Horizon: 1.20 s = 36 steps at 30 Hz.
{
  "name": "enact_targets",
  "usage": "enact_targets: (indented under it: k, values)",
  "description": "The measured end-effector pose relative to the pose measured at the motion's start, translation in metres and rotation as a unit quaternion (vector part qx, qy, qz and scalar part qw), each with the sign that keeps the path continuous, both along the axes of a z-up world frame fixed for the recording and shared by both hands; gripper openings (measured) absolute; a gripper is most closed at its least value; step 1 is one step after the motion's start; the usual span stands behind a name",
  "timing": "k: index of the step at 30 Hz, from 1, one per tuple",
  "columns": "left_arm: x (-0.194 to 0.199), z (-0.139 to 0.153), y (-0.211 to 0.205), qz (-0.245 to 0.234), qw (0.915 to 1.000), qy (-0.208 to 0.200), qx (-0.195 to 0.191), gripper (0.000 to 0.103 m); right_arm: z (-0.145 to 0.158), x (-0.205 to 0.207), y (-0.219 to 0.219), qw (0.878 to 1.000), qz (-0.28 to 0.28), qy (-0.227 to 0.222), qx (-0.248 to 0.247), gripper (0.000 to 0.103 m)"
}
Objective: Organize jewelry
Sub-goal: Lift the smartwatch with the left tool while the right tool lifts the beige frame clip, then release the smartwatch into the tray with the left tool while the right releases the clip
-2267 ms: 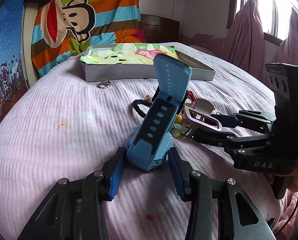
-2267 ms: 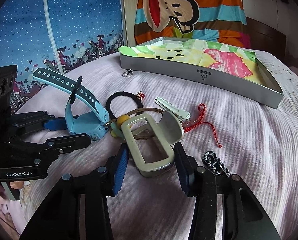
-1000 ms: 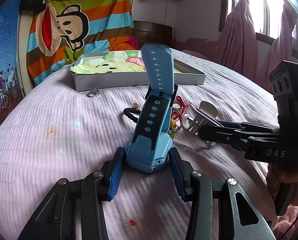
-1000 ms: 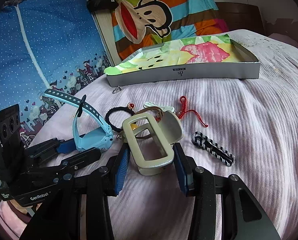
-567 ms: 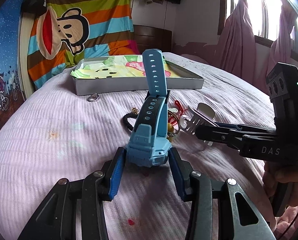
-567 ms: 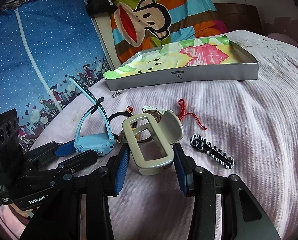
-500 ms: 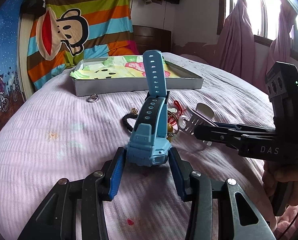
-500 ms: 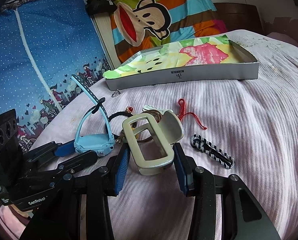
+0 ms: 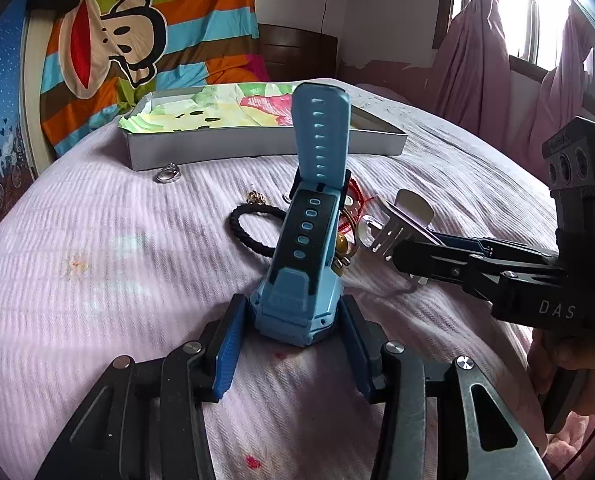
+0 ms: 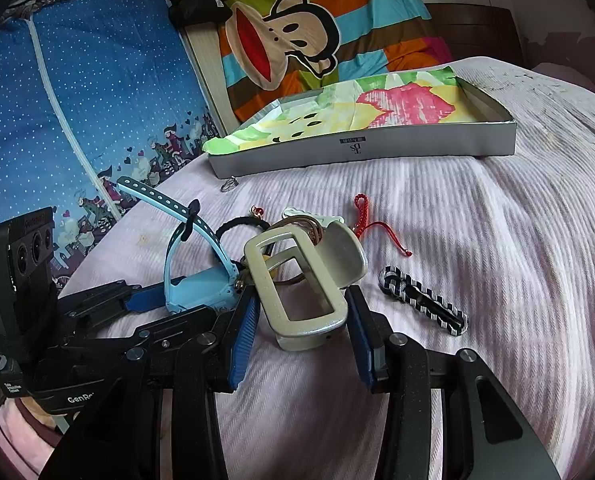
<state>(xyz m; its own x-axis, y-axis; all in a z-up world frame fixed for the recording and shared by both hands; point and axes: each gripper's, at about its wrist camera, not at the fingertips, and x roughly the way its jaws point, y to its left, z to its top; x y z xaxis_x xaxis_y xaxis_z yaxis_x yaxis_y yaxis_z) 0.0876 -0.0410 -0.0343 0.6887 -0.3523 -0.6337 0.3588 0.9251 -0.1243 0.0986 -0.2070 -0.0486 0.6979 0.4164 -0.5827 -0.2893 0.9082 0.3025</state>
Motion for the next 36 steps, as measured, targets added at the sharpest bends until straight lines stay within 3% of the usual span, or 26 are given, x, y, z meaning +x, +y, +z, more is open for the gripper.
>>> enact_targets:
  k: [6,19,26,36]
  values:
    - [0.001,0.000,0.001,0.001,1.0000,0.001,-0.006,0.043,0.000,0.000,-0.001,1.000,0.000,-0.001,0.001,0.039]
    - [-0.014,0.008,-0.005,0.000,0.9988,-0.050,-0.001,0.042,0.005,0.001,-0.007,1.000,-0.006,-0.017,0.017,0.039]
    - [-0.022,0.019,0.000,0.000,0.9967,-0.077,-0.024,0.042,0.013,0.001,-0.008,0.999,-0.010,-0.037,0.013,0.039]
    - [-0.018,0.032,0.013,0.037,0.9939,-0.091,-0.050,0.042,0.028,0.016,-0.012,0.998,-0.016,-0.066,0.015,0.039]
